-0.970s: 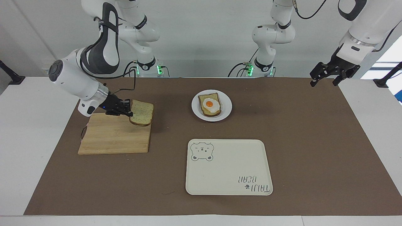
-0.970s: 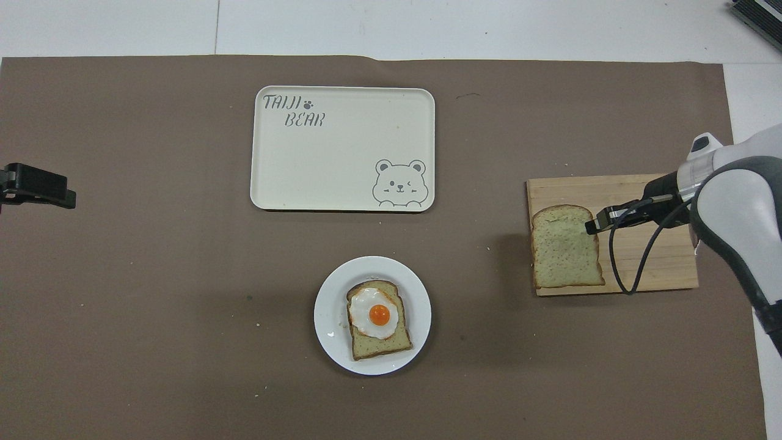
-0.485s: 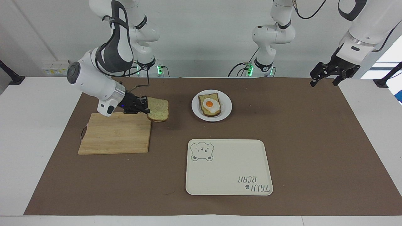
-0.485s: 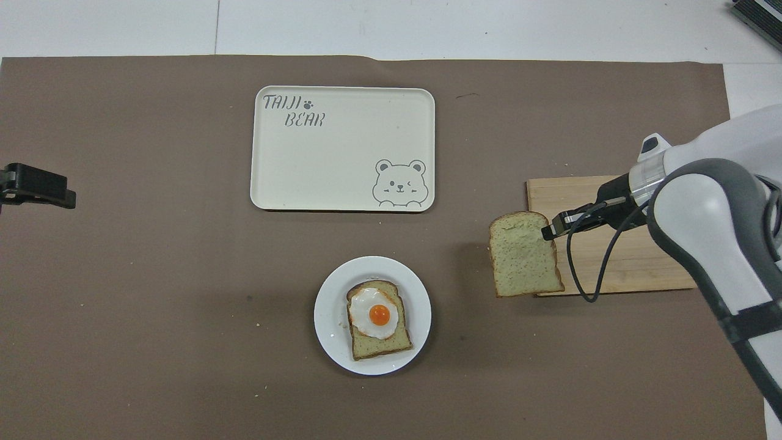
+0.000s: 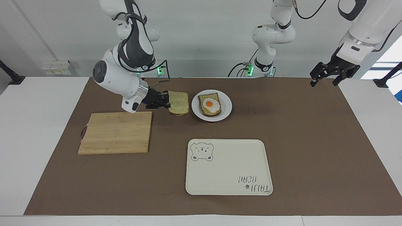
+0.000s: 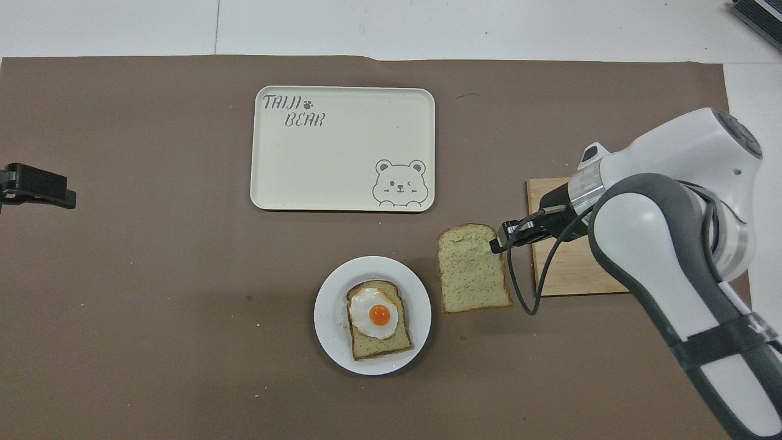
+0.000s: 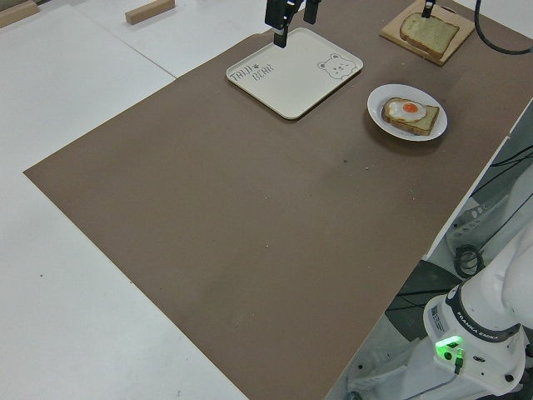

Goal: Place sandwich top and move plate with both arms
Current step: 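Lift the bread slice with the right gripper toward the egg toast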

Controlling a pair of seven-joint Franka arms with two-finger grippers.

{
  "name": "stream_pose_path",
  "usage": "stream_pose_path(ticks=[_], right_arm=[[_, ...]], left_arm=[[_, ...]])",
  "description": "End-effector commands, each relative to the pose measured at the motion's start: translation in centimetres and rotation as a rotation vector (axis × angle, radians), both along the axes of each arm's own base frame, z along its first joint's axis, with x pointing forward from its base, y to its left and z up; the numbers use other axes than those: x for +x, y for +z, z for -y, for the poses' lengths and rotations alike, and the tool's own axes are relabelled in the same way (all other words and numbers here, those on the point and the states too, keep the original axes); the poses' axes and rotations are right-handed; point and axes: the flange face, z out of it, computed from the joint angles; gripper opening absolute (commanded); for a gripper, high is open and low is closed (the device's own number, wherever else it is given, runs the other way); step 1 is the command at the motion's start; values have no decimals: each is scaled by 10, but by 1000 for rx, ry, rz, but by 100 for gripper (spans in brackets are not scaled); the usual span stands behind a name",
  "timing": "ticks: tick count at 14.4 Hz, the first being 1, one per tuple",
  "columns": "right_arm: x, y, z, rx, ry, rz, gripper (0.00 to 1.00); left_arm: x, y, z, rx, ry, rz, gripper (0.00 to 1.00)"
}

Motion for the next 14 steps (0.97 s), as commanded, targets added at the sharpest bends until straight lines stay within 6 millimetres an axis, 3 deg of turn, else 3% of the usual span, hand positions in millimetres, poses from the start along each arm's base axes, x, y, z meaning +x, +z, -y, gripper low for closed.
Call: stream_pose_path(ticks=[1, 10, 12, 14], right_arm=[[-10, 9, -34, 6, -44, -12, 0], [-47, 18, -143, 8, -100, -31, 0], [-51, 10, -155, 7, -102, -8, 0], [-54, 8, -154, 1, -81, -2, 0]], left_arm=[[-8, 2, -2, 10, 8, -5, 100], [-8, 2, -2, 10, 8, -5, 100], [-8, 2, -2, 10, 8, -5, 100], [-8, 2, -2, 10, 8, -5, 100]])
